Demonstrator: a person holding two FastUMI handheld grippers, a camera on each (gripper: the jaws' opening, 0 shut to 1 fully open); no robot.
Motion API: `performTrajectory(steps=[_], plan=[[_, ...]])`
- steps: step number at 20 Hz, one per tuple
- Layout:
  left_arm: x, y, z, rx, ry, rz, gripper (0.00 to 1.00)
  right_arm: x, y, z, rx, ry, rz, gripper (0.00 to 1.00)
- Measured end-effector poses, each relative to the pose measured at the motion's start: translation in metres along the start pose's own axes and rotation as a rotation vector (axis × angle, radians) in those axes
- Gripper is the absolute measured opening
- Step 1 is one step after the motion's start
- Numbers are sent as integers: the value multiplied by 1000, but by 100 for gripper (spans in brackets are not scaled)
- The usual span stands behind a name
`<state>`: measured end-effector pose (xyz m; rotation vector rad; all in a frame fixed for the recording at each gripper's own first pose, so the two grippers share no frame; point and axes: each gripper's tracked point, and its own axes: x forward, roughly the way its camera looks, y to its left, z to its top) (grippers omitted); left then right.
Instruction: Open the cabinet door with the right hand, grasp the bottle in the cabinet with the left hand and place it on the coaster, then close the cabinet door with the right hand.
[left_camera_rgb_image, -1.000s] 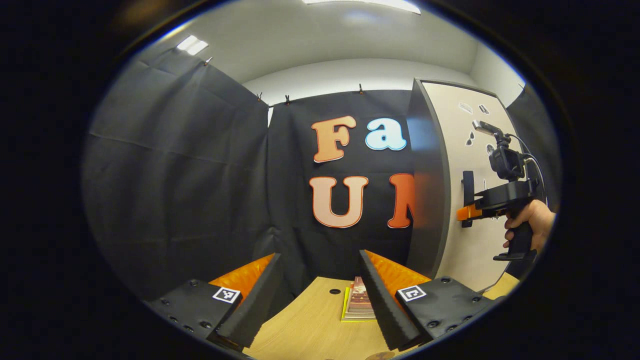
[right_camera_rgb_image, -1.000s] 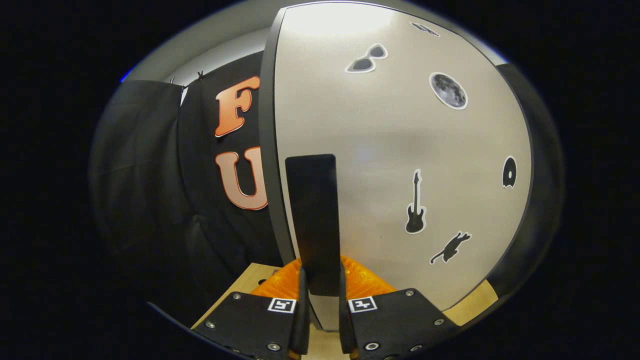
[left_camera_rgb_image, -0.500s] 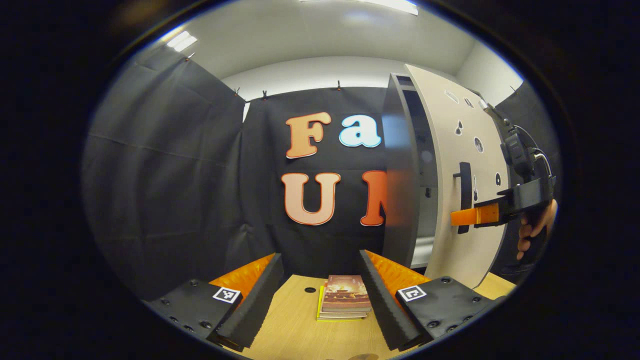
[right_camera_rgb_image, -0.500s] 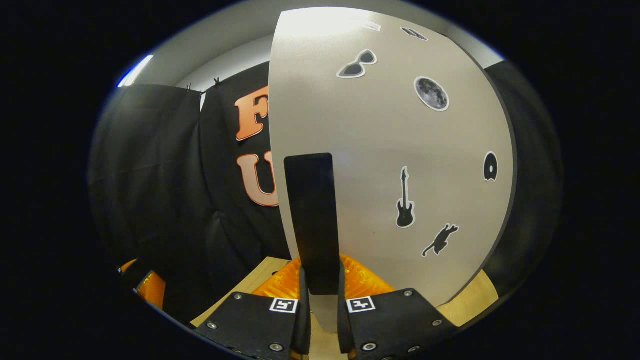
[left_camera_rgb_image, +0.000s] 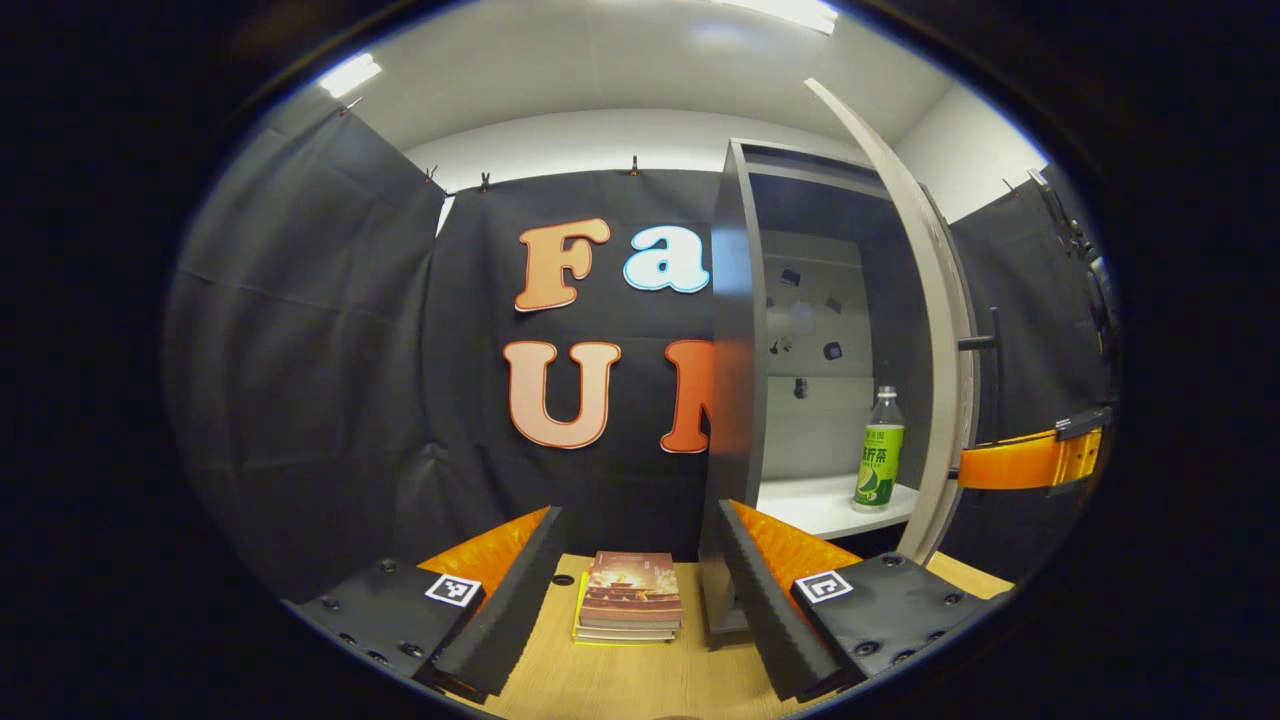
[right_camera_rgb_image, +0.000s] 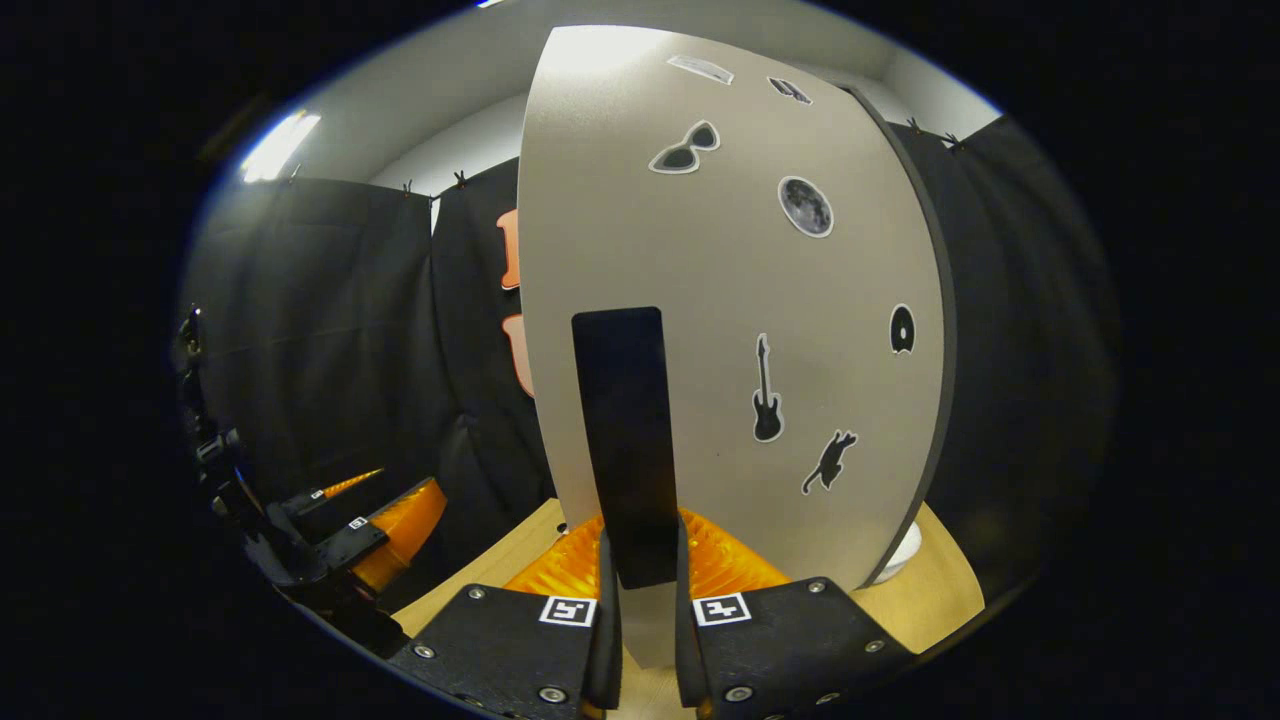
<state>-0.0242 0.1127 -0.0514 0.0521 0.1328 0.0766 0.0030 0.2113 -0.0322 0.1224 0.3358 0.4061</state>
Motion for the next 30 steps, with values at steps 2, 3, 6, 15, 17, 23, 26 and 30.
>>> performTrajectory(steps=[2,3,6,15,17,23,26,30], plan=[[0,-13,3,6,-8,-20,96,-15,-6,1,2,-22,7,21],[1,-21,3,7,-10,-32,98,-22,-10,0,8,-23,8,21],[10,-44,3,7,-9,-69,98,-38,-15,3,15,-31,12,21],[29,-104,-3,-28,6,-147,96,-69,-42,2,124,-77,49,24],[32,-119,-5,-22,8,-166,98,-71,-48,2,143,-92,50,21],[41,-147,0,-19,-1,-198,96,-83,-62,0,179,-113,26,21],[49,-160,0,-18,-3,-213,96,-94,-73,-1,178,-123,-15,21],[52,-192,1,-22,1,-261,98,-102,-87,-7,195,-143,-107,15]])
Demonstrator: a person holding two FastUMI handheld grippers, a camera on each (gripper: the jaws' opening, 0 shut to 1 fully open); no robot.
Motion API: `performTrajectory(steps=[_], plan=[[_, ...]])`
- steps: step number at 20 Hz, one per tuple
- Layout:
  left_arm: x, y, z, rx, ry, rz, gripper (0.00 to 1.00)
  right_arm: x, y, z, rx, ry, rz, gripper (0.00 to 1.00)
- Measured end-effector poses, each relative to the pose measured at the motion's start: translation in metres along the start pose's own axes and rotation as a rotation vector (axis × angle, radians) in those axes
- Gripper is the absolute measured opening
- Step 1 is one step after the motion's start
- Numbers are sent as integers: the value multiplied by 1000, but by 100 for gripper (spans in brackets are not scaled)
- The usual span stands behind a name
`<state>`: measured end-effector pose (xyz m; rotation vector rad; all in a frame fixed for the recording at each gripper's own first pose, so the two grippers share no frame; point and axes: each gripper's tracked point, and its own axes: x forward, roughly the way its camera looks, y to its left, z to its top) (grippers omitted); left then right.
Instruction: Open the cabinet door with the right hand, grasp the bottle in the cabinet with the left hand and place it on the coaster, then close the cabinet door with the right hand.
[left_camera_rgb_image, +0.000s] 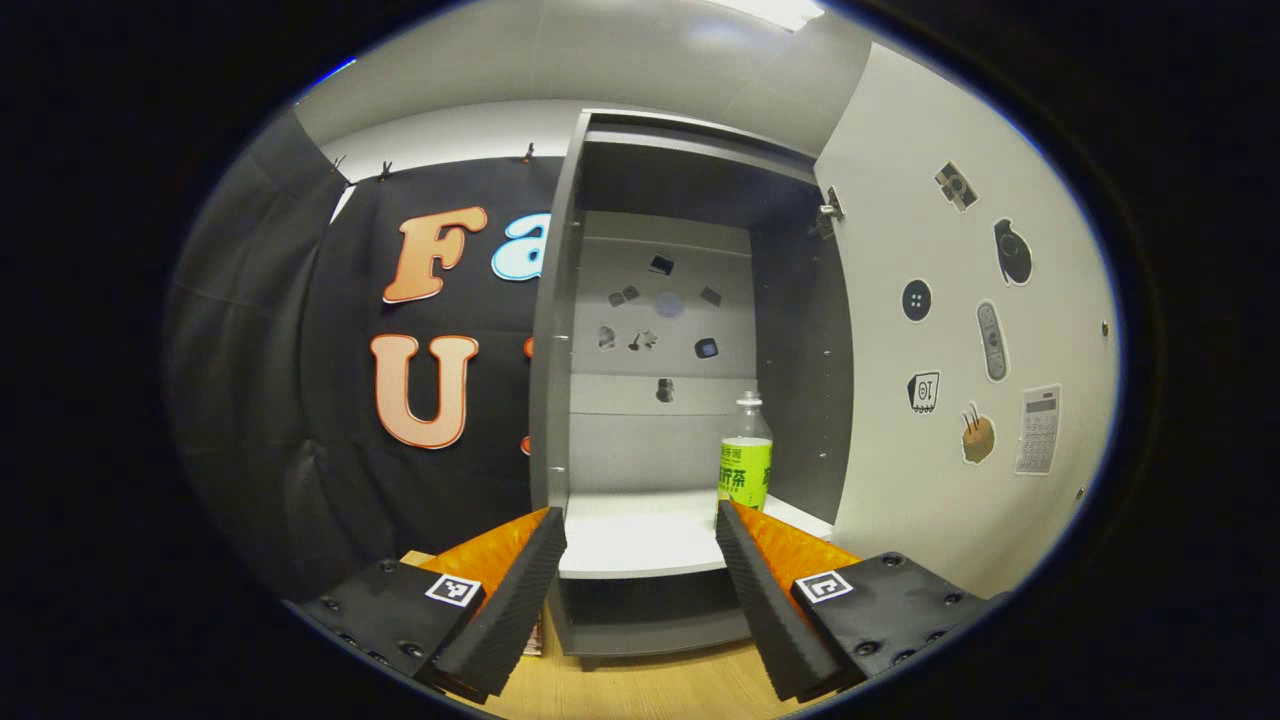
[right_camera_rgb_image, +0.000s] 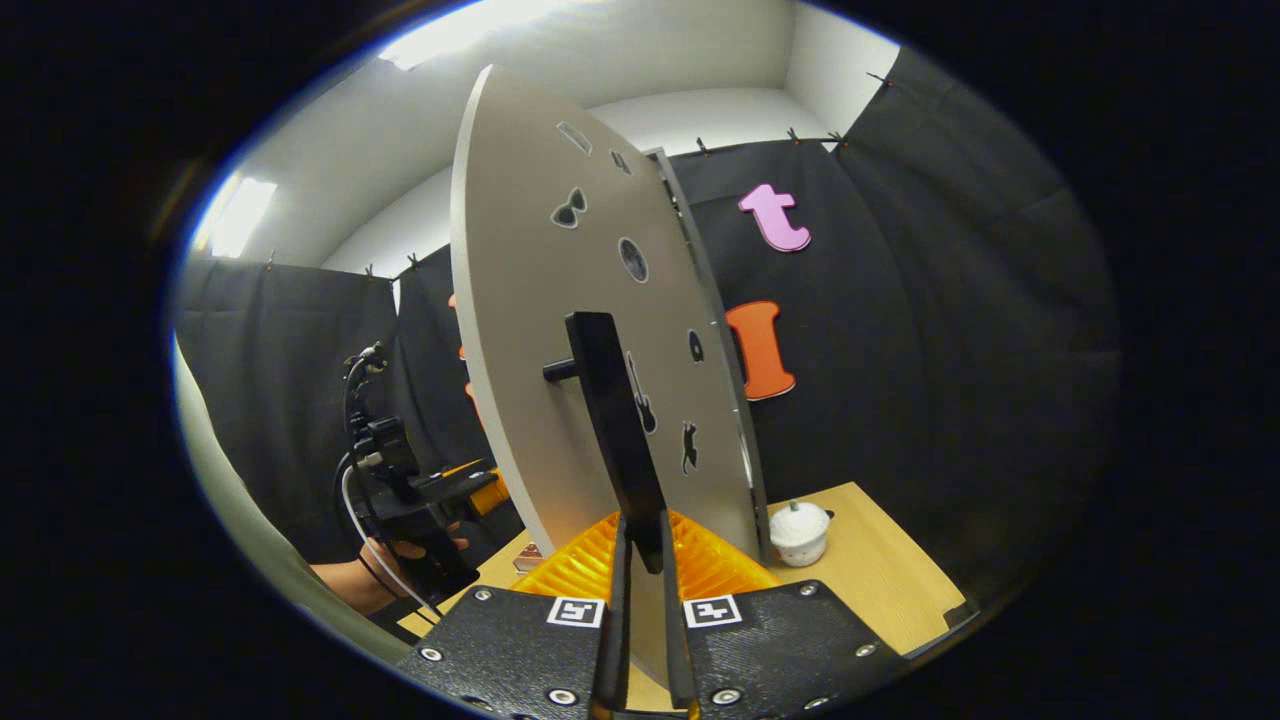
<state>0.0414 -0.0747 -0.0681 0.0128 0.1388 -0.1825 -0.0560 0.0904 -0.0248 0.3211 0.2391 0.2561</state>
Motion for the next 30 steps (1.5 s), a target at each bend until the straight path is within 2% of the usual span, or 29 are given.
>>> performTrajectory(steps=[2,6,7,8,11,15,17,19,22,23,24,25,26,27,29,30], plan=[[7,-13,4,5,-10,-27,98,-8,-12,2,-8,-25,-67,15],[20,-41,4,10,-13,-83,97,-18,-48,-2,-120,-52,-254,12],[20,-46,5,13,-15,-96,98,-21,-47,-5,-116,-40,-261,18],[21,-50,6,20,-17,-107,98,-22,-40,-4,-99,-49,-235,9],[25,-59,8,39,-26,-122,98,-22,-23,-5,-24,-36,-169,10],[44,-69,7,32,-7,-164,96,-24,-28,-4,-7,-48,-196,12],[57,-79,0,21,18,-184,96,-27,-31,-3,-18,-41,-218,18],[69,-86,-13,9,56,-200,96,-27,-39,-1,-45,-50,-244,36],[94,-98,-37,-4,126,-192,98,-29,-48,0,-82,-47,-286,49],[103,-101,-44,-9,151,-188,98,-33,-53,-2,-91,-44,-303,48],[112,-105,-52,-9,168,-187,98,-36,-56,-2,-99,-46,-316,54],[121,-106,-57,0,181,-177,98,-37,-58,0,-104,-49,-328,60],[132,-107,-63,16,184,-166,96,-38,-60,2,-106,-53,-334,70],[142,-105,-67,34,190,-142,99,-38,-61,4,-104,-61,-343,72],[158,-104,-81,47,215,-99,96,-39,-64,8,-105,-78,-354,77],[165,-103,-85,55,220,-84,99,-39,-66,10,-108,-88,-360,84]])
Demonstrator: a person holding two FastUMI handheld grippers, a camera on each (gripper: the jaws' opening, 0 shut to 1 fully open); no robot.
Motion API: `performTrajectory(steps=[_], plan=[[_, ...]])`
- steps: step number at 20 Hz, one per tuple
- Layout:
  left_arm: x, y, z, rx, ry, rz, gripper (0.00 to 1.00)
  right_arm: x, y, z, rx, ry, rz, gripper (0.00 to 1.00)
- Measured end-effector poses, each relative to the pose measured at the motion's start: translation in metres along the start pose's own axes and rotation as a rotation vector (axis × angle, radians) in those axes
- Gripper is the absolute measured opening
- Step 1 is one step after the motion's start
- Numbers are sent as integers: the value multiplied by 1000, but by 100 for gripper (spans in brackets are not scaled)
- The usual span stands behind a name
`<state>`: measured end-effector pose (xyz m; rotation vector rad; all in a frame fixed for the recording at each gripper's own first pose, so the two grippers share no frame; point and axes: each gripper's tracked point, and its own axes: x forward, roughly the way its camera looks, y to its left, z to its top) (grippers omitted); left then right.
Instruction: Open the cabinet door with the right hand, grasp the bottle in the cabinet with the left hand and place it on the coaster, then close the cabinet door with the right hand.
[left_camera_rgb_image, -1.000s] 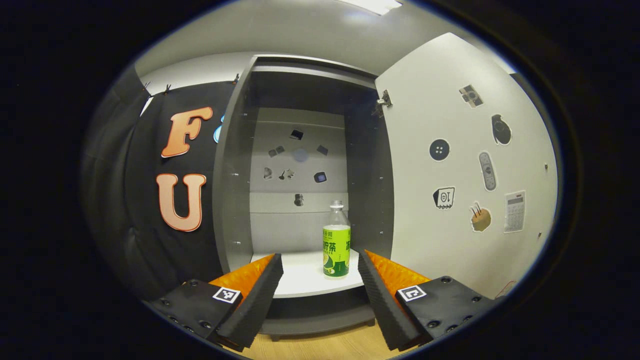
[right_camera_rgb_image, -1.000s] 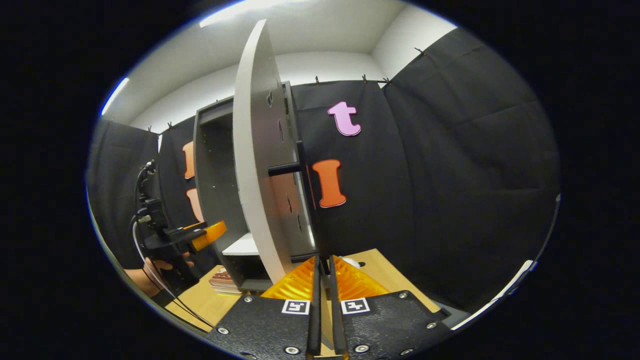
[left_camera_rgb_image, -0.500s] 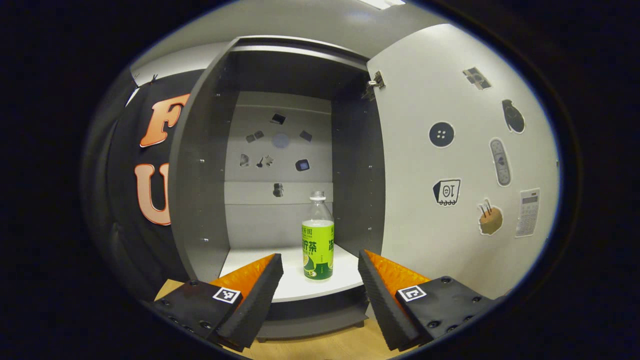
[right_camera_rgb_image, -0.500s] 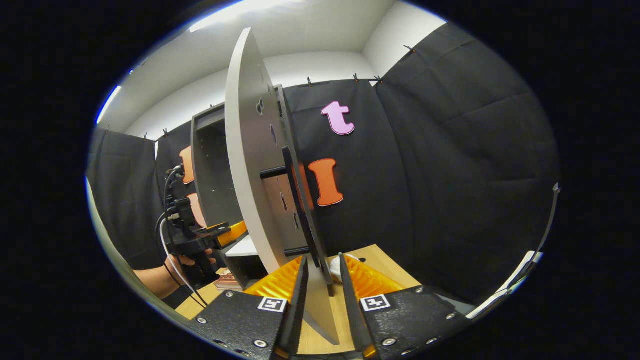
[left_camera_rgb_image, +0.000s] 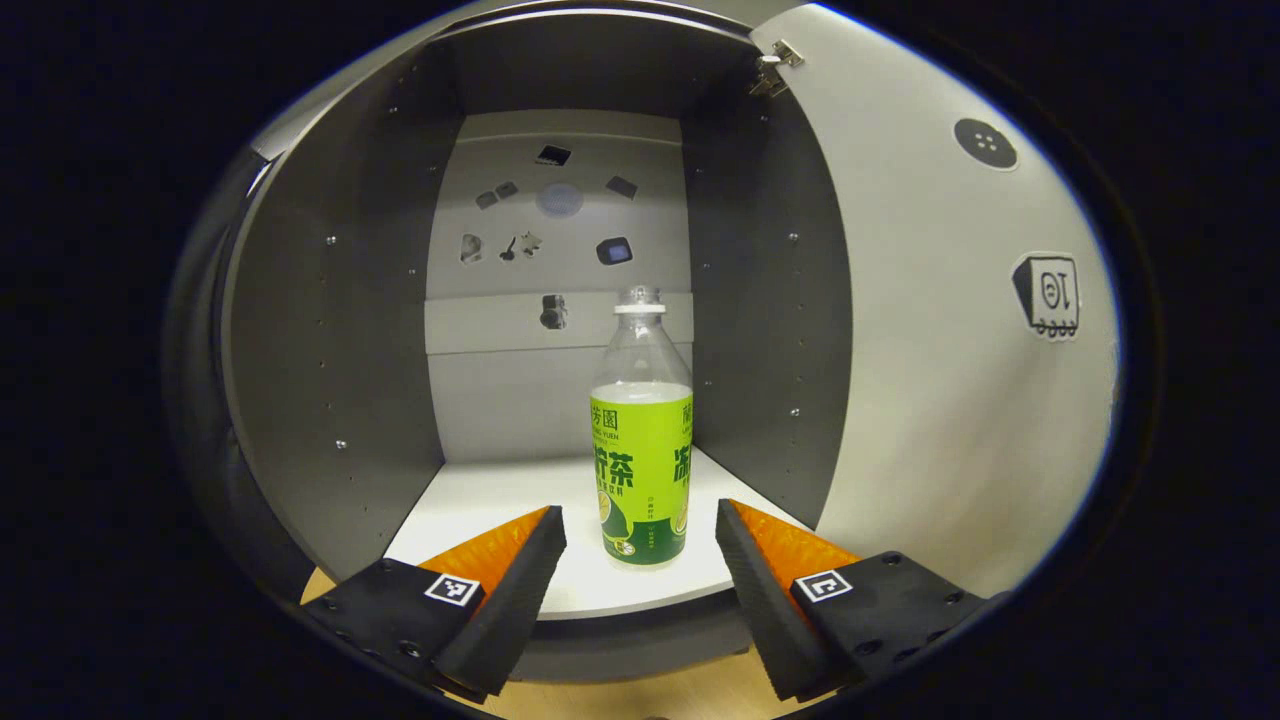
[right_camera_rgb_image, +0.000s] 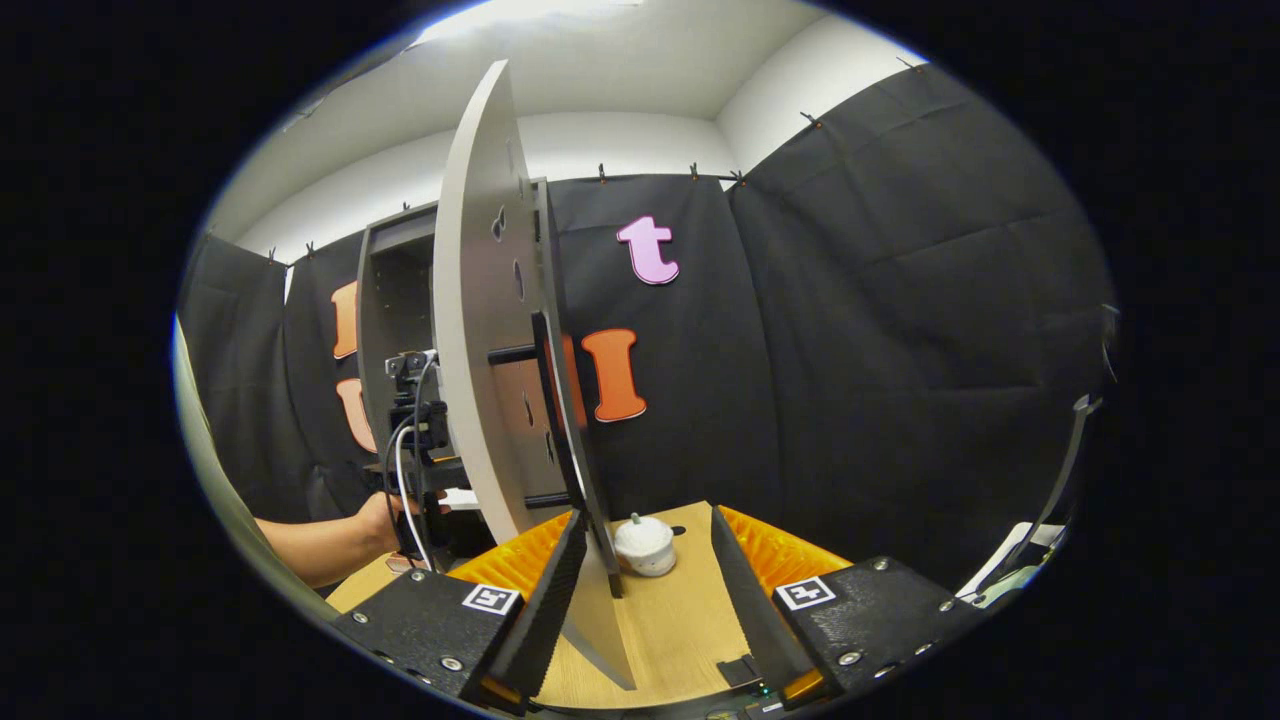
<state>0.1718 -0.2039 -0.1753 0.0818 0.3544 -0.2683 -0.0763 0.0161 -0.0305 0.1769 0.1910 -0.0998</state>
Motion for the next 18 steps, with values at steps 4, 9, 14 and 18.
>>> performTrajectory(steps=[4,9,14,18], plan=[[24,7,-2,5,-4,53,98,0,-8,0,-15,2,-22,80],[45,1,-3,10,-5,29,98,-3,-18,-1,-39,18,-41,88],[60,-3,15,31,-73,4,97,-3,-16,-4,-38,34,-35,82],[59,-5,20,42,-84,-8,82,-4,-16,-7,-46,48,-27,82]])
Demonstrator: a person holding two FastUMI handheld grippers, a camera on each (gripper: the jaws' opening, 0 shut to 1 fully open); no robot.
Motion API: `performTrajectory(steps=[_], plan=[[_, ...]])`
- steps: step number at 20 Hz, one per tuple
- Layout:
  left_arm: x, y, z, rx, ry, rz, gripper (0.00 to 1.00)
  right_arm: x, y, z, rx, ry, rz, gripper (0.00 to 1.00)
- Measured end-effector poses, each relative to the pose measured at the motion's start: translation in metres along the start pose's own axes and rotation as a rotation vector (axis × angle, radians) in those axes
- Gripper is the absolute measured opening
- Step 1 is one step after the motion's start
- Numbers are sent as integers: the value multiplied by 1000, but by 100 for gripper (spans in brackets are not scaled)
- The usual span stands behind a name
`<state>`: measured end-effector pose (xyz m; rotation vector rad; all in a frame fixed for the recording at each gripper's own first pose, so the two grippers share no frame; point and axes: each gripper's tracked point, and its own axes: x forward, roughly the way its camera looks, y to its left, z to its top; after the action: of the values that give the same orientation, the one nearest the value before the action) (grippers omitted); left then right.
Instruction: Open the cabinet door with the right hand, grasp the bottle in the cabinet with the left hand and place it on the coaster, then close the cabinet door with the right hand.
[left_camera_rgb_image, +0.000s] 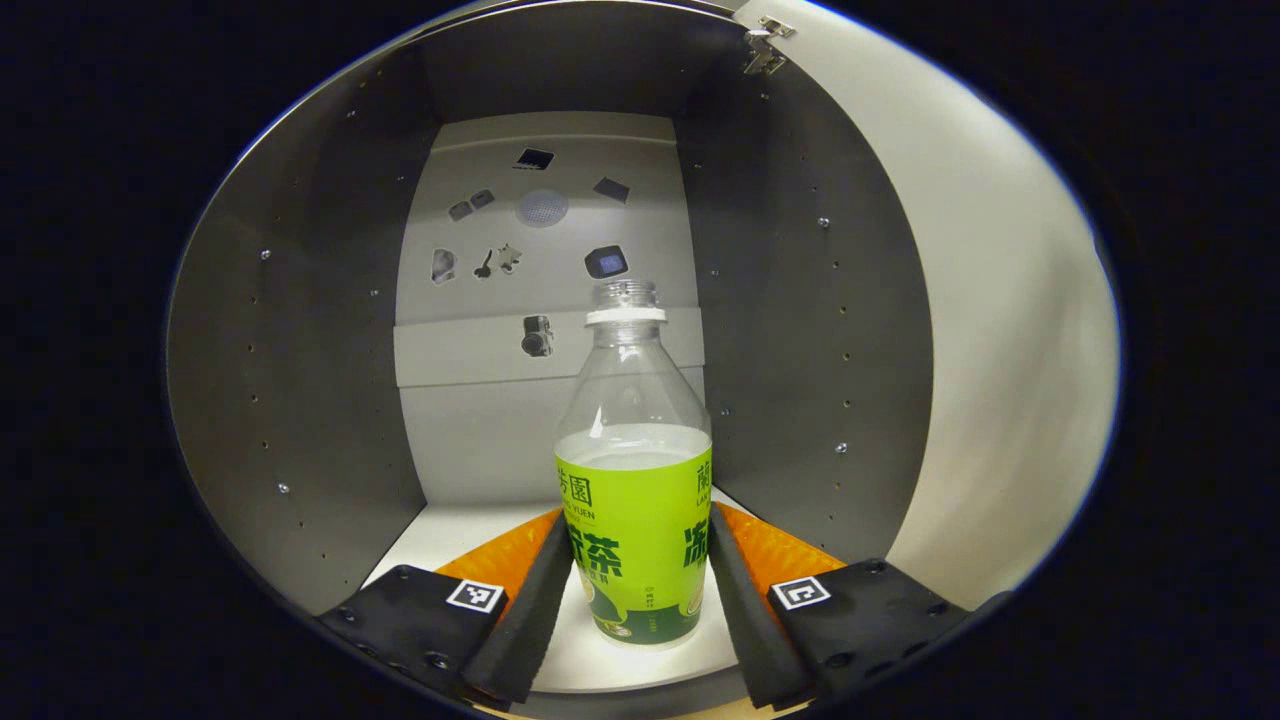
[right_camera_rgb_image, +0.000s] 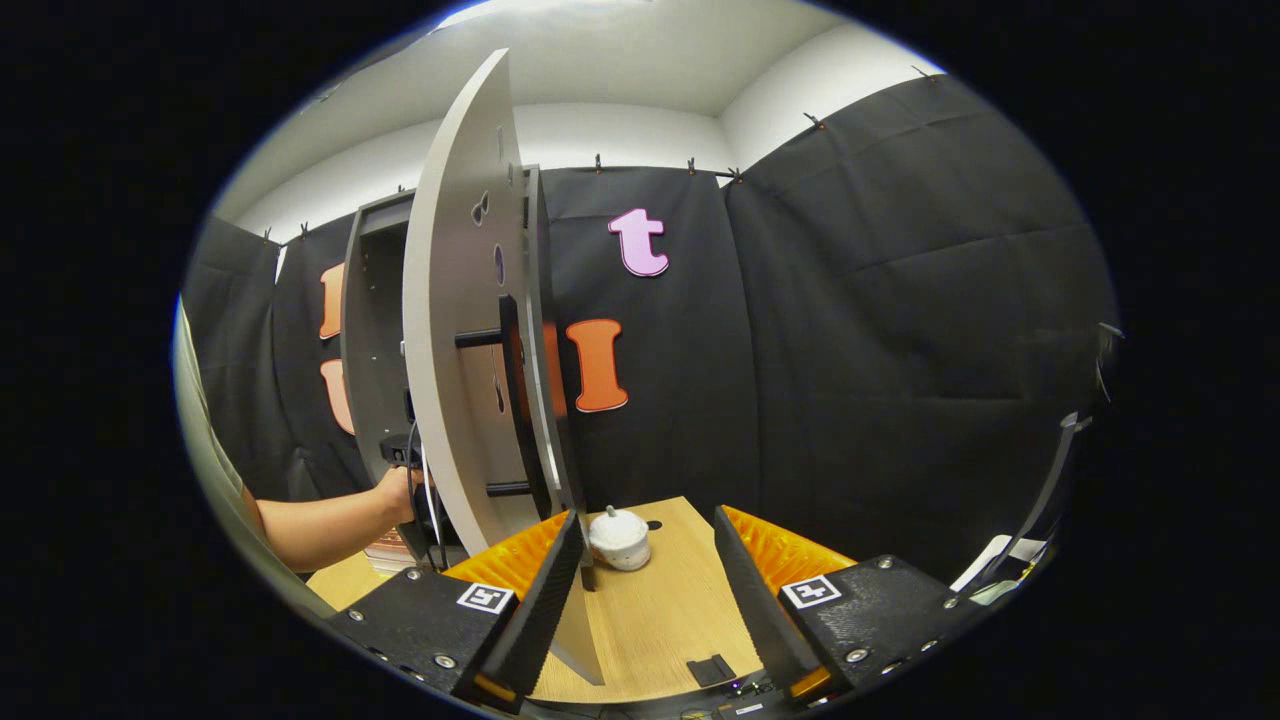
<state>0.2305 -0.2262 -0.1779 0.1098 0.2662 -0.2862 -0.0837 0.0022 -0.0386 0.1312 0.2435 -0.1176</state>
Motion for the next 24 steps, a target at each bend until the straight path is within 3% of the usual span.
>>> performTrajectory(steps=[7,18,24], plan=[[-32,9,10,-14,-1,7,78,2,5,-3,-32,11,46,82],[-129,47,20,-25,-38,136,80,-2,16,-11,-33,22,218,82],[-177,65,3,-30,-27,191,76,0,25,-20,-19,61,306,82]])
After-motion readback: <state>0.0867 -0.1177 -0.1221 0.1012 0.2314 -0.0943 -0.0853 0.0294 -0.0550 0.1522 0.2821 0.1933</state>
